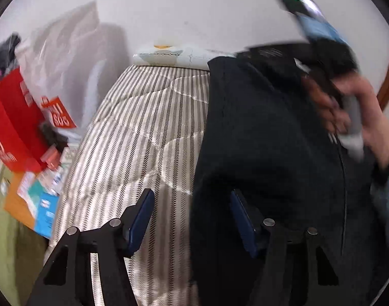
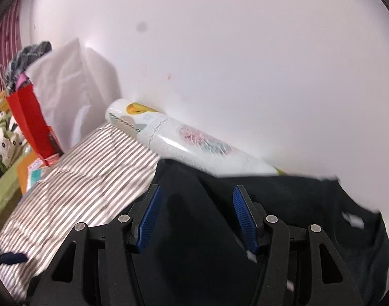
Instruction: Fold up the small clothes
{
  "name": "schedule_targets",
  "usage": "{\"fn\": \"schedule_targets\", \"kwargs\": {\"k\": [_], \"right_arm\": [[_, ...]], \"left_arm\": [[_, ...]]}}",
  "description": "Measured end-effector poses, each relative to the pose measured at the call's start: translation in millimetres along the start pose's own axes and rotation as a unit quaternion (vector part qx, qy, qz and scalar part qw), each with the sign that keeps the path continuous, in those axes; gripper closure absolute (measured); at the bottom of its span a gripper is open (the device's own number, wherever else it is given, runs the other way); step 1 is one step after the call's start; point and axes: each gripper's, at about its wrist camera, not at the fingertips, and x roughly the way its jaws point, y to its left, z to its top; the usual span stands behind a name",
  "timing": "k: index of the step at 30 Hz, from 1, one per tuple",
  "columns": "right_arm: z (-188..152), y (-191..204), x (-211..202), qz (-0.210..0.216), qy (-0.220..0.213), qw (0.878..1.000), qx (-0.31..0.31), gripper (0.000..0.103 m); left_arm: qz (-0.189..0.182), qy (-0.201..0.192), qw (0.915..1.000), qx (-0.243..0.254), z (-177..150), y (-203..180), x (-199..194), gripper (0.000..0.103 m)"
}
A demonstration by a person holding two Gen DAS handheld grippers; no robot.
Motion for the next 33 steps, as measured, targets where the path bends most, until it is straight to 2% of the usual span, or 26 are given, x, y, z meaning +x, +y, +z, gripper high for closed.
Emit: {"fn": "schedule_targets", "kwargs": {"k": [3,4,5,6,7,8,9,10,13,16,20,24,26,28,29,30,32,33], "right_arm": [[5.0,-1.0,27.1,0.013,0.021,1.0,-0.006,0.051],[6.3,-0.3,33.2,0.025,0.021,0.999,-0.007,0.059],[5.9,0.7,36.2,0.035,0.021,0.999,-0.011,0.076],[7.0,2.6,39.2,0.045,0.022,0.999,-0.016,0.087],[8.3,4.7,42.8,0.055,0.024,0.998,-0.019,0.093],[9.8,7.0,46.3,0.06,0.023,0.998,-0.021,0.095],[11.6,8.8,48.0,0.064,0.013,0.998,-0.021,0.096],[13.0,10.0,49.6,0.07,0.008,0.997,-0.019,0.097],[19.1,9.2,51.9,0.093,-0.01,0.996,0.009,0.098],[20.5,18.2,65.9,0.083,-0.01,0.996,0.011,0.099],[17.7,29.5,68.3,0.069,-0.011,0.998,-0.007,0.098],[14.3,9.7,37.9,0.081,-0.013,0.997,0.007,0.084],[4.0,-4.1,13.7,0.066,-0.02,0.998,0.011,0.068],[-9.2,-17.0,-4.5,0.053,-0.024,0.998,0.016,0.064],[-19.9,-22.9,-14.5,0.046,-0.018,0.999,0.016,0.064],[-28.4,-28.1,-19.9,0.04,-0.013,0.999,0.016,0.064],[-49.5,-46.9,-39.1,0.024,0.002,1.0,0.015,0.063],[-61.8,-53.6,-43.8,0.01,0.009,1.0,0.014,0.061]], "left_arm": [[0.013,-0.017,0.9998,-0.005,0.9,-3.9,1.7,0.051],[0.012,-0.02,0.9997,-0.004,0.9,-5.7,4.1,0.053],[0.016,-0.019,0.9997,0.001,1.3,-8.1,7.5,0.059],[0.018,-0.019,0.9996,0.005,2.5,-10.1,11.1,0.065],[0.014,-0.017,0.9997,0.007,3.3,-12.5,14.4,0.07],[-0.001,-0.016,0.9999,0.005,4.3,-13.0,15.5,0.087],[-0.022,-0.018,0.9996,-0.003,5.5,-12.0,15.1,0.096],[-0.026,-0.026,0.9993,-0.009,6.1,-10.9,12.5,0.096],[-0.014,-0.032,0.9987,-0.037,6.6,1.7,9.1,0.098],[-0.046,-0.012,0.9953,-0.085,5.8,18.3,15.2,0.098],[-0.041,-0.011,0.9958,-0.081,4.3,15.1,14.3,0.098],[-0.028,-0.012,0.9973,-0.066,3.4,10.2,10.4,0.095],[-0.03,-0.014,0.9972,-0.067,4.2,10.9,6.5,0.094],[-0.039,-0.024,0.9961,-0.075,5.1,14.0,0.6,0.094],[-0.04,-0.028,0.9956,-0.08,5.8,15.3,-1.1,0.092],[-0.04,-0.035,0.9948,-0.087,6.7,17.3,-3.1,0.084],[-0.043,-0.05,0.9931,-0.097,8.6,19.9,-5.5,0.073],[-0.045,-0.054,0.9924,-0.101,10.0,19.9,-5.2,0.073]]}}
